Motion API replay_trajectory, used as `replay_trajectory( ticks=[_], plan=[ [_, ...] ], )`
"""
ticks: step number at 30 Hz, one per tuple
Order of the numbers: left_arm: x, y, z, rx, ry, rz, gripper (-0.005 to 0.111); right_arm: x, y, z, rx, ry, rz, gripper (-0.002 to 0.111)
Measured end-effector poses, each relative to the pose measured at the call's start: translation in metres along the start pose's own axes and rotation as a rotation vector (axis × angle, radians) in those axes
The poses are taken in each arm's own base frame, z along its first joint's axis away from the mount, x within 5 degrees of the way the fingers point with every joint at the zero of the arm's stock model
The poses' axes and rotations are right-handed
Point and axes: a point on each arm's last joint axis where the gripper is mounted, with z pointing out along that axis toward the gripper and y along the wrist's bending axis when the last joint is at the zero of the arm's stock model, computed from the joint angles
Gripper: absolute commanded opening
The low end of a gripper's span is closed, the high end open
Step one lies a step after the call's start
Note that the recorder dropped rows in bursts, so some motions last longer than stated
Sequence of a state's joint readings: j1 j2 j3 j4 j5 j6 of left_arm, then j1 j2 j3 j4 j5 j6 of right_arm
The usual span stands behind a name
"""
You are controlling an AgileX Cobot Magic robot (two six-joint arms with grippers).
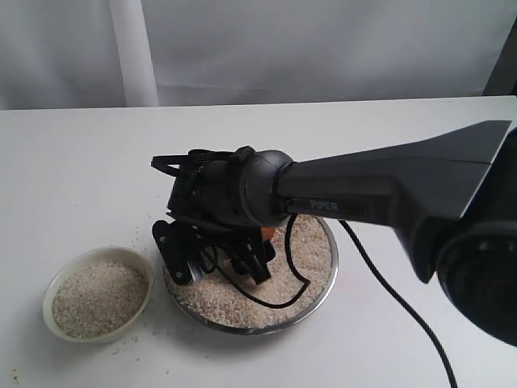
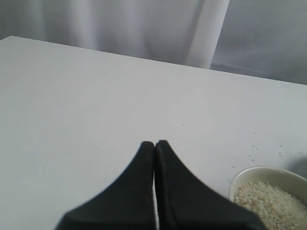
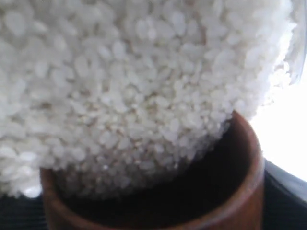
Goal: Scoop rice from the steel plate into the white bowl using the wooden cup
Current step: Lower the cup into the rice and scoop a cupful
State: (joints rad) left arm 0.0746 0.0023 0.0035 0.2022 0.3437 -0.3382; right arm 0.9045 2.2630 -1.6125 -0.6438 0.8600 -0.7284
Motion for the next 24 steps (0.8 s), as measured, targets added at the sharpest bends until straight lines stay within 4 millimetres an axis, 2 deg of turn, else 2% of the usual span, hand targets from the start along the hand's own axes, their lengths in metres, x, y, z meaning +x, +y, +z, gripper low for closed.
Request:
replay_trajectory(
  ticks=[7, 15, 24],
  plan=[
    [0.000, 0.000, 0.000, 0.000, 0.000, 0.000, 0.000, -0.002, 0.000, -0.004, -0.014, -0.040, 0.035, 0.000],
    [0.000, 0.000, 0.000, 0.000, 0.000, 0.000, 0.000, -0.004, -0.005, -0.022, -0.010, -0.148, 0.131, 0.000],
    [0.000, 0.000, 0.000, 0.000, 0.000, 0.000, 0.000, -0.001, -0.005, -0.020, -0.058, -0.190, 0.200, 0.000]
  ],
)
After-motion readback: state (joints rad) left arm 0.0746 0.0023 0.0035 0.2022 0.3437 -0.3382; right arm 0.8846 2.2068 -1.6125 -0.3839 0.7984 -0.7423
